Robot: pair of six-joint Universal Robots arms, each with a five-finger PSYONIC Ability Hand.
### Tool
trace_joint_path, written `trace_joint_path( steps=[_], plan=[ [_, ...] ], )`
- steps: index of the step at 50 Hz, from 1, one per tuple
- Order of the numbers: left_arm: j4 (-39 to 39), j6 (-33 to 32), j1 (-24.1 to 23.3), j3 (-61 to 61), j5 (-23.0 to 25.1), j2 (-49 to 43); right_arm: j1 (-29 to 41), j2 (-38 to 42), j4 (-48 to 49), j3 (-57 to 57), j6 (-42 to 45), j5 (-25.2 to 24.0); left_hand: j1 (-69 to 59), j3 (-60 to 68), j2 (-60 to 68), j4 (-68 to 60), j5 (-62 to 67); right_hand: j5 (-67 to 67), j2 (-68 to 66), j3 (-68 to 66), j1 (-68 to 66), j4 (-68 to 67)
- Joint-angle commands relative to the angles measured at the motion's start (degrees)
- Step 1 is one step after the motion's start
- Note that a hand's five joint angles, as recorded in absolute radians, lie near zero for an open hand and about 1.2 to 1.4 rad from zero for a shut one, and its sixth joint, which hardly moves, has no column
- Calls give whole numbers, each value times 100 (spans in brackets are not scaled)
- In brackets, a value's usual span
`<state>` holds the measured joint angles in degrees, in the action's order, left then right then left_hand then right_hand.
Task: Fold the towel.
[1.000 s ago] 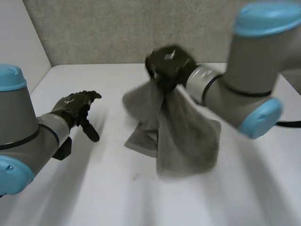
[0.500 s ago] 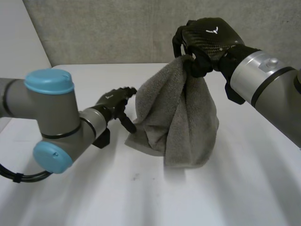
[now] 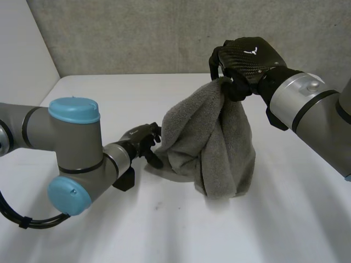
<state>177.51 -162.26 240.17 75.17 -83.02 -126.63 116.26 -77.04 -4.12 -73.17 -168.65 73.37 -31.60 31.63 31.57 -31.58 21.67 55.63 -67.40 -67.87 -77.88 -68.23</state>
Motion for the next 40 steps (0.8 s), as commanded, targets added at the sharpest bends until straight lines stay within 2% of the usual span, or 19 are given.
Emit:
trace_joint_path(
  steps=[1,9,30,32,36,38,39,40],
  plan=[
    [20,-17,4,32,-56,-108,-42,31,7,-4,-2,2,-250,247,253,-252,243,1437,-1260,-1213,-212,-1177],
    [20,-43,4,24,-486,-125,-165,31,7,-66,7,-7,-570,567,572,-572,562,1437,-1260,-1213,-212,-1177],
    [55,-52,-251,-582,-460,-792,-165,110,16,-127,7,-16,-856,853,858,-858,848,1437,-1260,-1213,-212,-1177],
    [47,-52,-278,-680,-460,-863,-165,110,16,-127,7,-16,-1142,1139,1144,-1144,1134,1437,-1260,-1213,-212,-1177],
    [55,-52,-409,-942,-469,-1012,-165,119,16,-127,7,-16,-2803,2800,2805,-2805,2796,1437,-1260,-1213,-212,-1177],
    [64,-60,-453,-1013,-478,-1039,-174,119,16,-127,7,-16,-3174,3170,3176,-3175,3166,1437,-1260,-1213,-212,-1177],
    [90,-69,-479,-1074,-495,-1048,-183,119,16,-127,7,-16,-3927,3924,3929,-3929,3919,1437,-1260,-1213,-212,-1177],
    [91,-69,-480,-1075,-495,-1048,-183,119,16,-127,7,-16,-3934,3931,3937,-3936,3927,1437,-1260,-1213,-212,-1177]
  ],
)
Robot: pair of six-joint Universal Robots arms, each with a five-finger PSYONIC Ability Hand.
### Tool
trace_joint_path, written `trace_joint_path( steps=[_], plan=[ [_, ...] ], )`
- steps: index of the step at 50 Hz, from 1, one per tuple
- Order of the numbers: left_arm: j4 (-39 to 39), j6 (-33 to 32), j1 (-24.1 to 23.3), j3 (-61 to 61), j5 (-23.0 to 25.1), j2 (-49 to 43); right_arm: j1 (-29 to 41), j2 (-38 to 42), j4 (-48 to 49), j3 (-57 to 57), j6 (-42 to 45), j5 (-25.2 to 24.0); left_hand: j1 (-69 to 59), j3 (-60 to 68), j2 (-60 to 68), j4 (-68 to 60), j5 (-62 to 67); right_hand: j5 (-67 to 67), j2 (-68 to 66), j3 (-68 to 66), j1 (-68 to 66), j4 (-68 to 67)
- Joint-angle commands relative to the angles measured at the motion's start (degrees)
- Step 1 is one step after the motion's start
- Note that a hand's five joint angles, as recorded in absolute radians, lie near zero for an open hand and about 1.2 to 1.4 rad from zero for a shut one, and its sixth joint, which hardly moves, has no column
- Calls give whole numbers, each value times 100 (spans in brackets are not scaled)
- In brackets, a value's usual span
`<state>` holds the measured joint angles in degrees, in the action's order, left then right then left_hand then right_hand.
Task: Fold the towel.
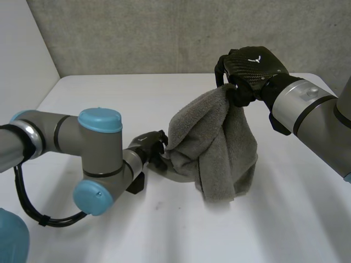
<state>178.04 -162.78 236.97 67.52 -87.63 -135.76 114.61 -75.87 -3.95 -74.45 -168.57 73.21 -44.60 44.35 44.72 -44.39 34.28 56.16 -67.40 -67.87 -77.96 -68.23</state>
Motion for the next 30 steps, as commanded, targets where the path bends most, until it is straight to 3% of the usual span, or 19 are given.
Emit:
trace_joint_path(
  steps=[1,8,15,19,23,30],
  plan=[
    [108,-17,-168,-336,-52,-126,-44,-6,0,9,0,0,-3531,3556,3519,-3552,3563,1384,-1260,-1213,-204,-1177],
    [469,-44,-98,-345,-220,111,-106,-33,-18,18,0,0,-3540,3565,3528,-3561,3572,1384,-1260,-1213,-204,-1177],
    [399,-131,525,-284,-167,1523,-176,-181,-35,18,-44,18,-3540,3565,3528,-3561,3572,1384,-1260,-1213,-204,-1177],
    [275,-299,649,-284,-141,2221,-167,-437,-71,-26,-61,27,-3540,3565,3528,-3561,3572,1384,-1260,-1213,-204,-1177],
    [-40,-649,658,-257,113,2852,-132,-700,-167,-227,-9,-9,-3540,3565,3528,-3561,3572,1384,-1260,-1213,-204,-1177],
    [-269,-834,658,365,553,3099,-88,-815,-932,-448,185,-61,-3540,3565,3528,-3561,3572,1384,-1260,-1213,-204,-1177]
  ],
)
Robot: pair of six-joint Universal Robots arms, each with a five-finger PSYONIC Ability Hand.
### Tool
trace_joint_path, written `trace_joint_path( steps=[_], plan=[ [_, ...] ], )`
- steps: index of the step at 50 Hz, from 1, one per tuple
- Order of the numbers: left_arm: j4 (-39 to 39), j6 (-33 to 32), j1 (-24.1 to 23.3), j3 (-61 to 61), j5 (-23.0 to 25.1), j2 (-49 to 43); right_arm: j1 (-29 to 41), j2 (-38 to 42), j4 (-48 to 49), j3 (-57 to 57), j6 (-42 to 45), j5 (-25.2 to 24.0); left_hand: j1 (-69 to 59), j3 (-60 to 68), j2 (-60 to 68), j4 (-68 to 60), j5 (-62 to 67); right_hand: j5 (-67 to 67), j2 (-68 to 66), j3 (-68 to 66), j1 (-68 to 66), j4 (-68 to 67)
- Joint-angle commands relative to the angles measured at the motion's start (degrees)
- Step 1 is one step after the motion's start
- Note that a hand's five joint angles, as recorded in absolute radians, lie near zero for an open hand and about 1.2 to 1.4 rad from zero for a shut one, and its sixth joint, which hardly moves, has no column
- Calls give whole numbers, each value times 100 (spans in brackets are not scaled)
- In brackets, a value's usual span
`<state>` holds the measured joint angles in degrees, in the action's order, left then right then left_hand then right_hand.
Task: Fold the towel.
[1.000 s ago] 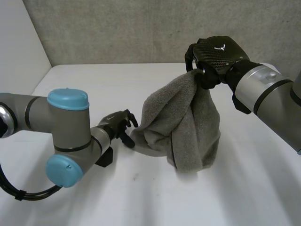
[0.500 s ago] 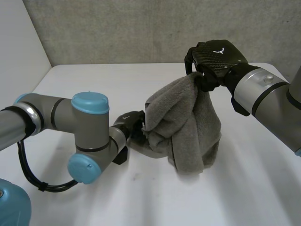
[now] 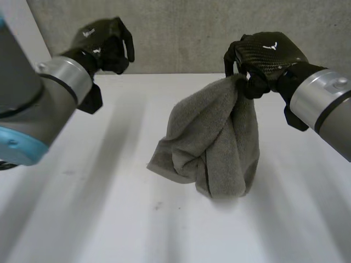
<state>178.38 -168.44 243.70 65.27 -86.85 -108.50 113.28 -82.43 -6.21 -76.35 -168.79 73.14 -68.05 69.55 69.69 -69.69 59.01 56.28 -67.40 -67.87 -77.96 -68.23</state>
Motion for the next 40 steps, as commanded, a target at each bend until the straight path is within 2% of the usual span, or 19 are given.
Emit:
trace_joint_path(
  steps=[1,2,4,10,15,26,40],
  plan=[
    [-295,-277,-6,844,519,365,28,-150,-707,-336,328,-46,-1195,1045,1031,-1031,1099,1372,-1260,-1213,-204,-1177],
    [-295,-277,-6,847,520,365,28,-150,-707,-337,329,-45,-1195,1045,1031,-1031,1099,1372,-1260,-1213,-204,-1177],
    [-190,-286,-6,1354,520,269,-34,-168,-645,-451,591,-10,2170,-2319,-2334,2334,-2266,1372,-1260,-1213,-204,-1177],
    [189,-268,-24,1761,467,-329,-52,-159,-478,-398,654,-2,2302,-2451,-2466,2466,-2398,1372,-1260,-1213,-204,-1177],
    [574,-181,-76,2076,415,-803,-350,-159,-180,-433,426,-1,2184,-2334,-2348,2348,-2280,1372,-1260,-1213,-204,-1177],
    [1550,-198,-340,2069,265,-1462,-421,-97,-83,-460,197,-19,1965,-2115,-2129,2129,-2061,1372,-1260,-1213,-204,-1177],
    [1692,-233,-622,1400,230,-2210,-438,-106,-74,-451,179,-10,2066,-2216,-2230,2230,-2162,1372,-1260,-1213,-204,-1177]
  ],
)
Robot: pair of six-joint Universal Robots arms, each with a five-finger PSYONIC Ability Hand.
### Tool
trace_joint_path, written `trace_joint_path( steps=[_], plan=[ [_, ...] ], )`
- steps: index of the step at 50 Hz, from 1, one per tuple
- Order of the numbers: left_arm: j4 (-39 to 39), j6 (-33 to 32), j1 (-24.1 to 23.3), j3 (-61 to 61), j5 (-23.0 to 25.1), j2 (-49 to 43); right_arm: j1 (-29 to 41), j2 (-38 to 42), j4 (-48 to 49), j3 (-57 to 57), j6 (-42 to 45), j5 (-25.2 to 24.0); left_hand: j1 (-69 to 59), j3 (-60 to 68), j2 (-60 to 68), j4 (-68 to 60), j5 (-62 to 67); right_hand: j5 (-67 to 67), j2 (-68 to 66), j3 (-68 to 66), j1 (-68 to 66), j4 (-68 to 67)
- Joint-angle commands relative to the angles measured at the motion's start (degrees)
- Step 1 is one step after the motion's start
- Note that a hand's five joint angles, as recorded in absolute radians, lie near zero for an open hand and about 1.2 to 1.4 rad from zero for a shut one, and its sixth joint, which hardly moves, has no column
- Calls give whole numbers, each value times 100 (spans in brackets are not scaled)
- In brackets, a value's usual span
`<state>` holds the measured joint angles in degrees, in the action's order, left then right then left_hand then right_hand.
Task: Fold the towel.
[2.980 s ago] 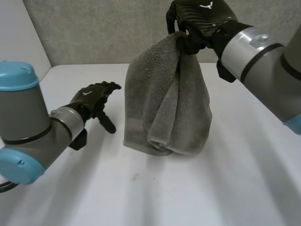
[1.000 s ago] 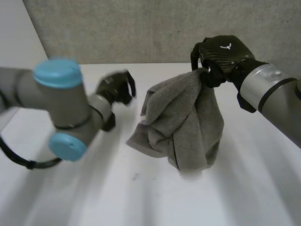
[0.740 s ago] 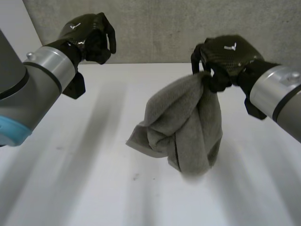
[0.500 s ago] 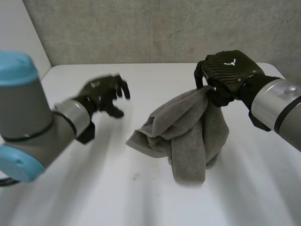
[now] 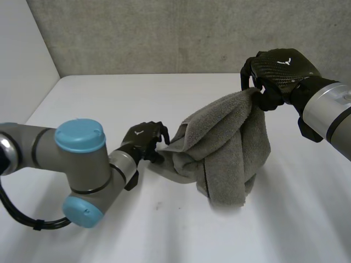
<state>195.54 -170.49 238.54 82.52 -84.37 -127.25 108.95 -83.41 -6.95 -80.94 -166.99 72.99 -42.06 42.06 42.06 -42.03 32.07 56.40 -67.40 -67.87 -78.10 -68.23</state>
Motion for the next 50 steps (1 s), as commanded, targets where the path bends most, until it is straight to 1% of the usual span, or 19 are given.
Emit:
trace_joint_path(
  steps=[1,9,13,14,16,22,24,27,29,30,32,33,35,37,41,43,46,48,50],
  plan=[
    [-24,-37,-115,-377,-18,-397,-6,-9,1,8,0,5,-533,533,533,-536,532,1360,-1260,-1213,-190,-1177],
    [-33,-46,-159,-667,-18,-652,-15,-9,1,26,0,-4,-786,785,786,-788,784,1360,-1260,-1213,-190,-1177],
    [-42,-46,-211,-755,-18,-749,-23,-9,1,44,0,5,-2229,2228,2229,-2232,2227,1360,-1260,-1213,-190,-1177],
    [-42,-46,-212,-755,-18,-749,-23,-9,1,44,0,5,-2232,2232,2232,-2235,2231,1360,-1260,-1213,-190,-1177],
    [-42,-46,-282,-746,-18,-749,-23,-9,1,52,0,5,-3787,3787,3787,-3790,3786,1360,-1260,-1213,-190,-1177],
    [-95,-54,-291,-746,-18,-591,-23,0,1,79,17,-4,-3794,3794,3794,-3797,3793,1360,-1260,-1213,-190,-1177],
    [-278,-54,-160,-746,-44,3,-15,17,-60,96,61,-22,-3794,3794,3794,-3797,3793,1360,-1260,-1213,-190,-1177],
    [-411,-81,-27,-737,-45,394,3,87,-244,88,166,-39,-3794,3794,3794,-3797,3793,1360,-1260,-1213,-190,-1177],
    [-717,-177,384,-781,43,1111,20,166,-437,70,288,-48,-3794,3794,3794,-3797,3793,1360,-1260,-1213,-190,-1177],
    [-719,-177,386,-781,43,1114,21,167,-438,70,290,-48,-3794,3794,3794,-3797,3793,1360,-1260,-1213,-190,-1177],
    [-1165,-509,649,-877,104,1718,82,333,-1016,26,753,-65,-3794,3794,3794,-3797,3793,1360,-1260,-1213,-190,-1177],
    [-1167,-511,650,-878,105,1721,82,334,-1018,26,755,-65,-3794,3794,3794,-3797,3793,1360,-1260,-1213,-190,-1177],
    [-1422,-722,694,-940,175,1949,91,413,-1569,-61,1324,-22,-3794,3794,3794,-3797,3793,1360,-1260,-1213,-190,-1177],
    [-1851,-1125,702,-983,385,2256,143,431,-1851,-175,1509,-39,-3794,3794,3794,-3797,3793,1360,-1260,-1213,-190,-1177],
    [-2143,-1390,694,-922,553,2398,460,439,-2354,-369,1669,-232,-3794,3794,3794,-3797,3793,1360,-1260,-1213,-190,-1177],
    [-2300,-1478,694,-808,579,2485,740,439,-2652,-370,1652,-539,-3794,3794,3794,-3797,3793,-2883,2983,3030,4053,3066],
    [-2327,-1496,702,-702,588,2556,794,431,-2644,-317,1643,-654,-3794,3794,3794,-3797,3793,-3311,3410,3457,4480,3493],
    [-2310,-1513,746,-431,588,2652,716,448,-2496,50,1547,-689,-3794,3794,3794,-3797,3793,-4063,4162,4209,5232,4246],
    [-2310,-1513,764,-291,597,2713,593,466,-2408,253,1399,-689,-3794,3794,3794,-3797,3793,-4151,4250,4297,5321,4334]
  ],
)
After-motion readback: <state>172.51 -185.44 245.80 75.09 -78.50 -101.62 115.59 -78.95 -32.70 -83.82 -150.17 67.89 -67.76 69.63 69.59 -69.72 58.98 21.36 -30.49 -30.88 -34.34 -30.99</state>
